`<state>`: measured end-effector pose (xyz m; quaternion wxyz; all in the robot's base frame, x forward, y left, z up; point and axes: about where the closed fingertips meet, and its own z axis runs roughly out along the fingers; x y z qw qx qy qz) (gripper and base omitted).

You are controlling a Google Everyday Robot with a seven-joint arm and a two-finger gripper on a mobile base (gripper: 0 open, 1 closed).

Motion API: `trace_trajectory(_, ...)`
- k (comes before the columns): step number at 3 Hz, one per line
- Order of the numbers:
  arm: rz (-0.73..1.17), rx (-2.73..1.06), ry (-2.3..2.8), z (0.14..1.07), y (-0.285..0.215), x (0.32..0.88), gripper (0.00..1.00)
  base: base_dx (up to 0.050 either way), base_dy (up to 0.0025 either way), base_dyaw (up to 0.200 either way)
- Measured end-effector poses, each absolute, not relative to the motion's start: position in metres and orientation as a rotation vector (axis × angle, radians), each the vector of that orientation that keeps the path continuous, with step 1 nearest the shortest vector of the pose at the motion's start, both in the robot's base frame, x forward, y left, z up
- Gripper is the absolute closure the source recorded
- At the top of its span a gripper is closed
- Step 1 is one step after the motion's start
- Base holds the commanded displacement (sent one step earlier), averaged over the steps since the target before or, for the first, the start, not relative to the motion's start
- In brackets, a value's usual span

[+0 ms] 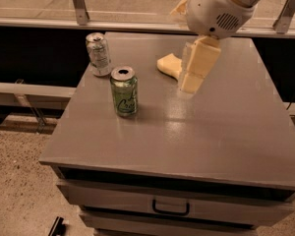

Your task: Pick green can

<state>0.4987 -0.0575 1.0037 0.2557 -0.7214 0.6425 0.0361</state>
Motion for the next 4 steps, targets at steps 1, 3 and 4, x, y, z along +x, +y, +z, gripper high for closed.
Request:
trace_trajectory(1,0.098,-1.959,1.745,1.004,-0.058,0.499,0.0,0.0,0.0,0.0)
trace_trajectory(3,0.342,-1.9,1.526,0.973,-0.024,0.541,0.0,0.0,0.0,0.0)
trace_trajectory(4,0.471,-1.878,1.416,0.952,0.004,0.564,0.0,0.0,0.0,0.0)
